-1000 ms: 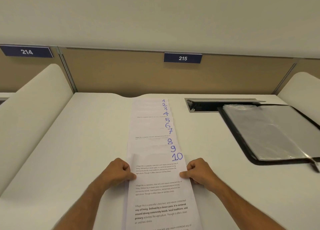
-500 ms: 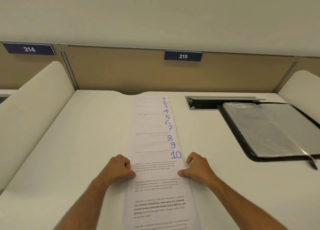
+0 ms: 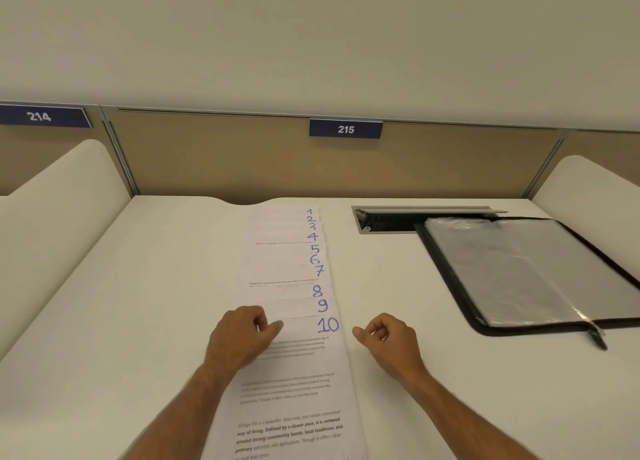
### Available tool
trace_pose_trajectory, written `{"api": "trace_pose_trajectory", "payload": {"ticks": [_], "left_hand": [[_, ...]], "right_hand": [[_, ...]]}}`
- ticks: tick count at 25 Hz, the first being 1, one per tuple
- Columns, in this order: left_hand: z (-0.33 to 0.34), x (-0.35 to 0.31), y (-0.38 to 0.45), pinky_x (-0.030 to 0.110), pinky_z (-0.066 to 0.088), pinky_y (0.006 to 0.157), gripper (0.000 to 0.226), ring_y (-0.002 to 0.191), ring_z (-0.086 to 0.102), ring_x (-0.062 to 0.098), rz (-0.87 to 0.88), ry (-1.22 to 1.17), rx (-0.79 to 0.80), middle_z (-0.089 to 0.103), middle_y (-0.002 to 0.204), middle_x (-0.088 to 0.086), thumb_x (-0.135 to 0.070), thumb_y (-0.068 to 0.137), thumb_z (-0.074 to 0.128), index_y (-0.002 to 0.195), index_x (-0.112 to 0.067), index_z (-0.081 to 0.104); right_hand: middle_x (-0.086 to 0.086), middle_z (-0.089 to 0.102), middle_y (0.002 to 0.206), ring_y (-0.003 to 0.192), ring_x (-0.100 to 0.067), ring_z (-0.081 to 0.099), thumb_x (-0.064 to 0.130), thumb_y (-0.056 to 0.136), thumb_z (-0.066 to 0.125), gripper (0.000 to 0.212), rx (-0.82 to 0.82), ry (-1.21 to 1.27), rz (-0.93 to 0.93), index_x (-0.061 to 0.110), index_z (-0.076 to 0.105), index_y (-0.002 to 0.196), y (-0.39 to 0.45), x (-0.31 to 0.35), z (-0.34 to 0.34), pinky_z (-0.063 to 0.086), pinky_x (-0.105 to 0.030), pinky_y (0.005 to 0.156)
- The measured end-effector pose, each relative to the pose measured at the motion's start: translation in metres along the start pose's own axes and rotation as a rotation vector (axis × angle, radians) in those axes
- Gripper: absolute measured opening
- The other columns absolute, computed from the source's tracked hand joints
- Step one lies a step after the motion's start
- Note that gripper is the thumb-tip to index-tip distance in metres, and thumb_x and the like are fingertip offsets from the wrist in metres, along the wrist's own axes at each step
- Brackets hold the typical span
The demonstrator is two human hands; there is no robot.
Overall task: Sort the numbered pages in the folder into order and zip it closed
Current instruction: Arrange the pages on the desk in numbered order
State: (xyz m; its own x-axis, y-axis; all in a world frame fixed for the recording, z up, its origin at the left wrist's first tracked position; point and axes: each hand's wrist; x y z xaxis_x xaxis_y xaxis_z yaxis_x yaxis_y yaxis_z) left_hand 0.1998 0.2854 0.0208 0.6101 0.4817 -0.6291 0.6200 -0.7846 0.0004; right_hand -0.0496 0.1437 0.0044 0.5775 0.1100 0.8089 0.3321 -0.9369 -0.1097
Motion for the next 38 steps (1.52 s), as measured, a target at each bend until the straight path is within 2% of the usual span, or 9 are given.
{"api": "trace_pose_trajectory", "payload": {"ticks": [3,5,10,13,15,18,27,34,38], "left_hand": [[0.029,-0.040,0.000,0.022,0.039,0.059,0.028,0.068,0.053,0.005,0.184,0.131,-0.104,0.055,0.066,-0.013,-0.058,0.084,0.064,0.079,-0.030,0.057],[0.052,-0.065,0.000,0.024,0.045,0.065,0.034,0.078,0.056,0.008,0.317,0.138,-0.143,0.060,0.079,-0.017,-0.063,0.083,0.056,0.093,-0.032,0.062],[0.095,-0.117,0.005,0.037,0.056,0.079,0.063,0.099,0.066,0.020,0.542,0.265,-0.100,0.069,0.109,-0.007,-0.071,0.085,0.046,0.117,-0.020,0.066],[0.112,-0.137,0.010,0.049,0.047,0.105,0.088,0.129,0.056,0.027,0.470,0.332,0.061,0.061,0.137,0.001,-0.080,0.090,0.021,0.136,-0.016,0.059],[0.122,-0.151,0.016,0.049,0.019,0.119,0.104,0.148,0.032,0.025,0.474,0.350,0.105,0.038,0.158,0.002,-0.086,0.083,0.002,0.152,-0.018,0.040],[0.136,-0.176,0.020,0.042,-0.012,0.118,0.119,0.154,-0.005,0.020,0.503,0.339,0.153,0.000,0.168,-0.003,-0.091,0.066,-0.019,0.160,-0.023,0.006],[0.203,-0.257,0.054,0.045,-0.017,0.115,0.122,0.153,-0.016,0.019,0.438,0.364,0.173,-0.016,0.166,-0.006,-0.086,0.055,-0.032,0.159,-0.028,-0.008],[0.287,-0.324,0.082,0.050,-0.004,0.122,0.063,0.154,-0.010,0.019,0.274,0.325,0.193,-0.009,0.167,-0.007,-0.053,0.105,0.015,0.160,-0.026,-0.003],[0.324,-0.330,0.090,0.052,-0.001,0.122,0.061,0.154,-0.009,0.019,0.256,0.405,0.197,-0.008,0.167,-0.007,-0.047,0.103,0.004,0.160,-0.024,-0.002]], "right_hand": [[0.014,0.066,0.090,0.075,-0.005,0.058,0.056,0.075,0.078,0.035,-0.077,-0.113,-0.166,0.029,0.065,0.093,0.005,-0.018,-0.027,0.052,-0.027,0.073],[0.018,0.062,0.118,0.105,-0.004,0.057,0.080,0.073,0.058,0.068,-0.055,-0.210,-0.232,0.030,0.061,0.118,0.011,-0.030,-0.050,0.048,-0.024,0.092],[0.010,0.018,0.164,0.152,-0.013,0.013,0.098,0.067,0.027,0.115,0.018,-0.560,-0.260,0.029,0.020,0.158,0.027,-0.064,-0.119,0.016,-0.035,0.124],[0.007,-0.003,0.167,0.154,-0.012,-0.007,0.099,0.068,0.019,0.116,0.007,-0.673,-0.209,0.030,0.000,0.160,0.032,-0.080,-0.150,0.000,-0.037,0.126],[0.006,-0.011,0.167,0.153,-0.012,-0.014,0.100,0.068,0.012,0.116,-0.020,-0.710,-0.168,0.030,-0.007,0.159,0.034,-0.093,-0.167,-0.007,-0.038,0.125],[0.005,-0.013,0.167,0.152,-0.012,-0.017,0.099,0.068,0.006,0.115,-0.034,-0.737,-0.106,0.030,-0.008,0.159,0.038,-0.111,-0.201,-0.008,-0.039,0.125],[-0.002,-0.004,0.168,0.155,-0.018,-0.007,0.099,0.065,0.000,0.121,-0.062,-0.714,-0.048,0.024,0.000,0.160,0.115,-0.167,-0.300,-0.001,-0.043,0.126],[-0.001,-0.008,0.168,0.154,-0.018,-0.009,0.098,0.060,-0.014,0.125,0.040,-0.747,-0.078,0.024,-0.002,0.160,0.204,-0.208,-0.359,-0.004,-0.041,0.124],[-0.001,-0.015,0.167,0.153,-0.018,-0.014,0.096,0.060,-0.018,0.123,0.122,-0.777,-0.094,0.024,-0.007,0.159,0.235,-0.233,-0.371,-0.008,-0.043,0.123]]}}
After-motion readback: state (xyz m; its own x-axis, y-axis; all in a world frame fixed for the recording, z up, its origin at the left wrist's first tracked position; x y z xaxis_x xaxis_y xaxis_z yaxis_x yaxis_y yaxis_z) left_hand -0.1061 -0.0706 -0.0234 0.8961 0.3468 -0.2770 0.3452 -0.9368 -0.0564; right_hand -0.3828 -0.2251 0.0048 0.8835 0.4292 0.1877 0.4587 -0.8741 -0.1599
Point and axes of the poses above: each hand's wrist, its own y-axis towards the middle knuckle, its own z-axis out of the palm, x = y × z
